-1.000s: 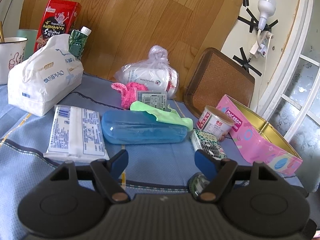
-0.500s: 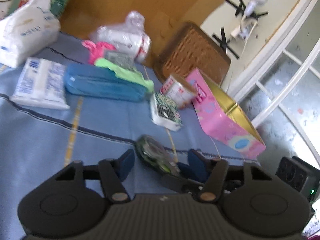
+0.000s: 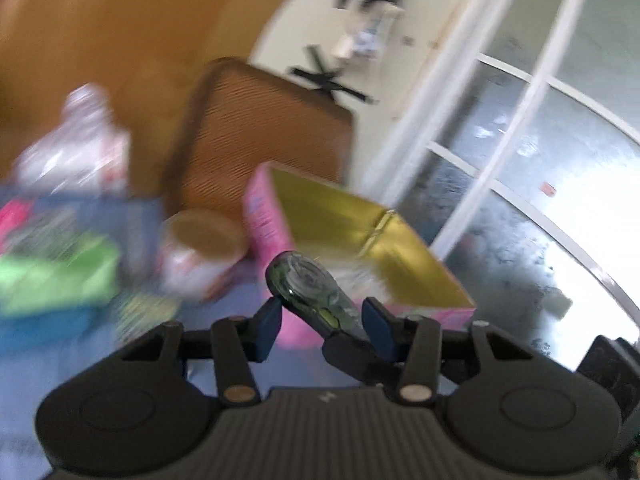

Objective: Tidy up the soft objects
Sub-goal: 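Carry the correction tape into the pink tin and open the left gripper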

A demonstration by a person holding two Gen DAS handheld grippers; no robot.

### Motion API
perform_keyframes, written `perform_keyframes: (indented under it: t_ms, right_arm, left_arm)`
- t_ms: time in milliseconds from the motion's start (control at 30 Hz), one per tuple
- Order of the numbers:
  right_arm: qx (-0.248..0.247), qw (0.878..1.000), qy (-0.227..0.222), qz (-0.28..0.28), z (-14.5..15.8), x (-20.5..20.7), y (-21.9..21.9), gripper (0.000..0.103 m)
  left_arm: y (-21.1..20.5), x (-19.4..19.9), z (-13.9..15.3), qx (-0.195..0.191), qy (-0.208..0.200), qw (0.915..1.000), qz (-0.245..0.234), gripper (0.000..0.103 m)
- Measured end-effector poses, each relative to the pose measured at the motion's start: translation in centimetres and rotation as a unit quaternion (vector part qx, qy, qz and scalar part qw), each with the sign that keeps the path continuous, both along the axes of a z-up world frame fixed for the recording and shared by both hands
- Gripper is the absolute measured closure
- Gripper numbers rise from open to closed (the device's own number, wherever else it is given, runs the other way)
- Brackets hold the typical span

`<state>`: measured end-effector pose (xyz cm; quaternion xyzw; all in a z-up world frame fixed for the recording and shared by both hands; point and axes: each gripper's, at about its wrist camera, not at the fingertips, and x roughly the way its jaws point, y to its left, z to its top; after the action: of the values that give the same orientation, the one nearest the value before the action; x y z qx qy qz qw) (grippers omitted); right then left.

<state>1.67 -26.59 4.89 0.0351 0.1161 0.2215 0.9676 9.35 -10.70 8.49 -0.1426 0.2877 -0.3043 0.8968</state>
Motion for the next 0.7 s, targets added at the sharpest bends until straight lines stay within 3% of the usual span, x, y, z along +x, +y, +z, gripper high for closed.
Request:
perform_keyframes:
  t_ms: [100,200,333,367,433,567,700]
  right_arm:
    - [-0.007,0.999,-0.018,-0.043,0.6,1.8,-2.5,0.065]
    - [-0.015,0.997,-0.007,-0.07,0.2,4.3,-4.3,0.065]
    - [-0.028,0.992,0.012,-0.119,-1.0,7.0,-6.4,0.063]
    - [-0.034,0.99,0.018,-0.136,-1.3,7.7,-6.6,0.056]
    - [-0.031,0.987,0.03,-0.157,-1.7,8.5,-7.2,0.052]
    - [0.019,0.987,0.023,-0.159,-1.4,7.3,-8.3,0.052]
    - [0.033,0.994,0.017,-0.099,-0.2,6.3,-6.0,0.052]
  left_arm:
    - [-4.5,2.6,0.2,0.012,-0.008,0.9993,-0.033,0.059]
    - [-8.2,5.0,-0.5,0.034,-0.006,0.9986,-0.04,0.059]
    - [-10.1,7.6,-1.9,0.039,0.009,0.9991,-0.017,0.058]
    - [-9.9,7.8,-2.1,0.039,0.012,0.9991,-0.011,0.058]
    - [-8.8,7.4,-2.4,0.035,0.015,0.9993,-0.007,0.058]
    - [-3.5,4.3,-2.3,0.028,-0.01,0.9995,0.007,0.055]
    - [4.1,0.7,-3.6,0.04,-0.016,0.997,0.064,0.055]
